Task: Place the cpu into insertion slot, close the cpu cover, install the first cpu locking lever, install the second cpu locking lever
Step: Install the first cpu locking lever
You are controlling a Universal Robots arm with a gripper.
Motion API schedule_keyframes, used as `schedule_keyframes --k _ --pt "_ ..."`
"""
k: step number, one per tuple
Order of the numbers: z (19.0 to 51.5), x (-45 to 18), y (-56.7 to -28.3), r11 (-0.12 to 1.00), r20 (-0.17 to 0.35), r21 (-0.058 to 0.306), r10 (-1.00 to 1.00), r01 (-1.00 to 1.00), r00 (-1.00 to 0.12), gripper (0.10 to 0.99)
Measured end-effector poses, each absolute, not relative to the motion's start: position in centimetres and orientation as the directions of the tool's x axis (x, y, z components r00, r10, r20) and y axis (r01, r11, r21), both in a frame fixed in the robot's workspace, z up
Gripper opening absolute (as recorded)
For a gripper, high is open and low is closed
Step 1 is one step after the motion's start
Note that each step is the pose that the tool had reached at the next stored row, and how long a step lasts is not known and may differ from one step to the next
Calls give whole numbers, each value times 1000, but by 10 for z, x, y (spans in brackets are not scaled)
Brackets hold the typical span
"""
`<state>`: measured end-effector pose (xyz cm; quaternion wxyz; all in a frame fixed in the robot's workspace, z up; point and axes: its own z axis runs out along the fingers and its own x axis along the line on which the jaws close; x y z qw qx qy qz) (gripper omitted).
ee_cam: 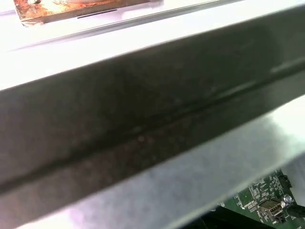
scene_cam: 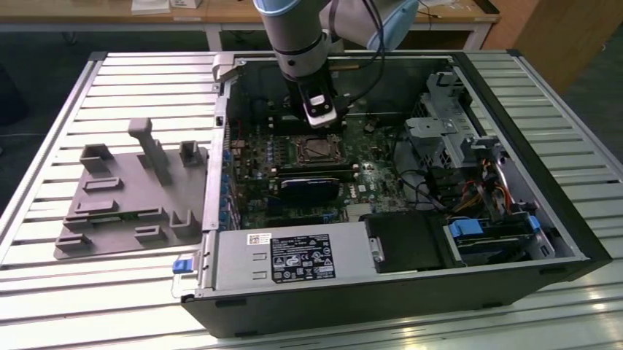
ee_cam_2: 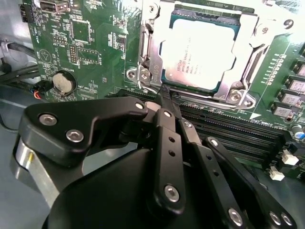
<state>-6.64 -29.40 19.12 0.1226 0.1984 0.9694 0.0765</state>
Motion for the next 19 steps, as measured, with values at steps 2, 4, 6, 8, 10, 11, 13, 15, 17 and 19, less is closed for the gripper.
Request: schedule_keyframes --k 2,4,6,8,10,11,13,15,17,19 --pt "191 -66 -294 910 -207 197 403 366 -891 102" --pt "191 -66 -294 909 -207 198 403 366 -891 102" --pt "191 -66 -294 909 -206 200 404 366 -891 102" --pt "191 -66 -294 908 -204 203 405 366 -891 102" --pt "191 -66 -294 908 -204 204 405 366 -891 102" --pt "191 -66 -294 908 -204 204 405 366 -891 102" --pt "192 -66 -294 908 -204 204 405 366 -891 102" --pt "194 -66 -294 908 -204 204 405 366 -891 102" --pt "197 -66 -294 908 -204 204 405 366 -891 102" --pt "199 -66 -294 908 -204 204 405 366 -891 102"
